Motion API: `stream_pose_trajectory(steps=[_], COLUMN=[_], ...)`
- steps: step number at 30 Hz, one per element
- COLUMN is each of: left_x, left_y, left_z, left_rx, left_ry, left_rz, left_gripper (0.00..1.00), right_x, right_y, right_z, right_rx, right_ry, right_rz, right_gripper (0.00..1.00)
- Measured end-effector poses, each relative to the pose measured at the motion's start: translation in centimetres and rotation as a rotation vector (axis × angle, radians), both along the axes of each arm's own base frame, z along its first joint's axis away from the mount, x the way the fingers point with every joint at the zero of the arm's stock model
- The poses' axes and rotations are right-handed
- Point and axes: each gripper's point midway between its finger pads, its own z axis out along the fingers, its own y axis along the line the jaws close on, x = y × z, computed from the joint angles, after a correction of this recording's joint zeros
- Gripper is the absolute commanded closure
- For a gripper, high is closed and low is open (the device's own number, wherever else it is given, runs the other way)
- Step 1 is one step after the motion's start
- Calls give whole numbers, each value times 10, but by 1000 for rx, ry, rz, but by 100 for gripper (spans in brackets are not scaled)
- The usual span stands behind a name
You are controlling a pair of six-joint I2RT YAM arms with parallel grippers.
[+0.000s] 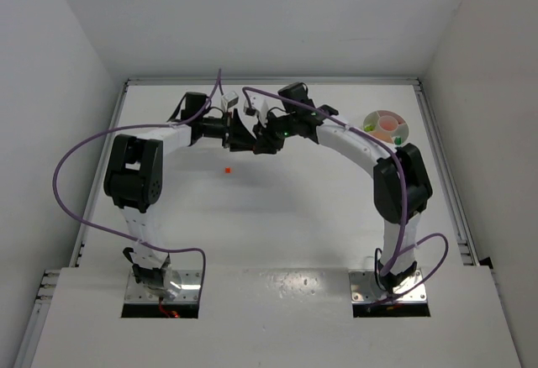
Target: Sort the legos into containers by color
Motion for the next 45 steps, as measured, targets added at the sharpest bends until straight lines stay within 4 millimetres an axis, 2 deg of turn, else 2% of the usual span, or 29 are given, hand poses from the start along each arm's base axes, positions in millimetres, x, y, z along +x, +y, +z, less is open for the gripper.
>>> stream_pose_trajectory(steps=[1,4,7,10,12,14,17,20,23,26,30,33,42,45], left_x=[0,3,3,17,30,46,71,83,82,77,70,70,72,73], left_y=[0,4,16,38,58,78,101,104,94,80,76,79,89,92], left_z=[-1,-8,-13,-12,-14,-17,-16,-14,-9,-5,-10,-13,-18,-20], left_rx=[2,26,53,88,128,199,345,505,654,721,772,800,862,883], left_ry=[-4,-6,6,-31,-50,-73,-162,-278,-393,-470,-485,-485,-481,-475], left_rz=[2,37,83,163,234,306,394,419,397,356,328,329,352,361], left_gripper=[31,0,0,0,0,0,0,0,0,0,0,0,0,0], right_x=[0,0,-3,-5,-3,8,30,46,45,48,82,94,81,79], right_y=[0,-2,-15,-46,-77,-115,-186,-269,-350,-393,-414,-418,-415,-414], right_z=[0,0,-4,-9,-11,-10,-10,-14,-15,-2,24,27,-8,-11], right_rx=[-1,-4,-37,-91,-136,-178,-239,-293,-349,-377,-362,-349,-366,-369], right_ry=[0,3,-3,3,12,10,16,48,92,109,73,73,230,245], right_rz=[-1,-8,-37,-99,-166,-260,-434,-620,-791,-874,-902,-899,-869,-866], right_gripper=[100,100,100,100,100,100,100,100,100,100,100,100,100,86])
